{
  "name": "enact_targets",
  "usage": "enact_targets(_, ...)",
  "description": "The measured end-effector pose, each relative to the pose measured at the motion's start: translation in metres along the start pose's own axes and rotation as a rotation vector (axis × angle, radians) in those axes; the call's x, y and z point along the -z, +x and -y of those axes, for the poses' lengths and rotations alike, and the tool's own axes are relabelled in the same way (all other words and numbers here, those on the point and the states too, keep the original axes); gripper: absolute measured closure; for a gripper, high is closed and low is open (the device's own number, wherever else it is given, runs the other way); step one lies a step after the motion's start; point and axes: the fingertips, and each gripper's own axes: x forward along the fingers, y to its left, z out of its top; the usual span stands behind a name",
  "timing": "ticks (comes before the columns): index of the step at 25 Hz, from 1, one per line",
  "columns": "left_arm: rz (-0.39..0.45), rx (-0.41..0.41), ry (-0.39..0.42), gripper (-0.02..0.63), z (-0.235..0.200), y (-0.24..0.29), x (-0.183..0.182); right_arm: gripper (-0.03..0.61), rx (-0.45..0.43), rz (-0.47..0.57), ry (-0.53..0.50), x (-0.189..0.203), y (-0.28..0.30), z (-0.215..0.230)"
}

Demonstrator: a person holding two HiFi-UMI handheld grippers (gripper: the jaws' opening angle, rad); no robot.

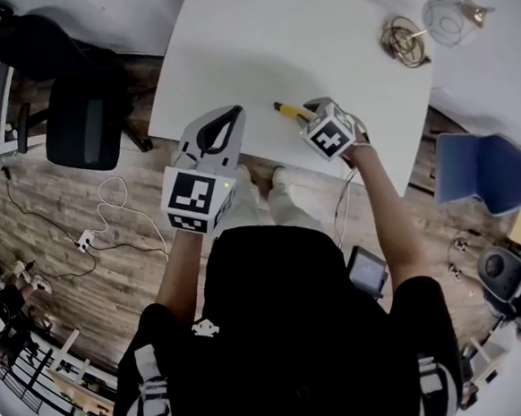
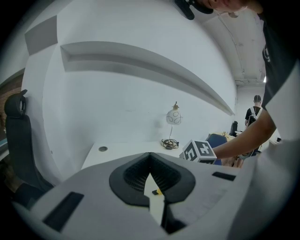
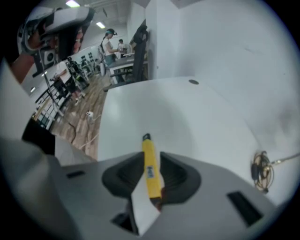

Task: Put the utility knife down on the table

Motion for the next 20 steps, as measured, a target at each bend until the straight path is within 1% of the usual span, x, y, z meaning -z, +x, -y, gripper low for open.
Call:
enact_targets(4, 0.016, -0.001, 0.014, 0.597, 0.005, -0.005, -0.010, 0.472, 0.010, 0.075, 0.061, -0.014, -0.024, -0.002)
enact_targets(8, 0.039, 0.000, 0.039, 0.597, 0.009, -0.009, -0.022, 0.508, 0.040, 0.156, 0.074, -0.032, -0.049, 0.000)
enact_targets(11, 0.059, -0.006, 0.050, 0.597, 0.014, -0.013, -0.031, 0.518, 0.062, 0.218, 0.093, -0.044, -0.069, -0.001)
enact_targets(20, 0.127, -0.014, 0.113, 0.597, 0.023, -0.027, -0.069, 0.537, 0.136, 0.473, 0.181, -0.093, -0.155, 0.004)
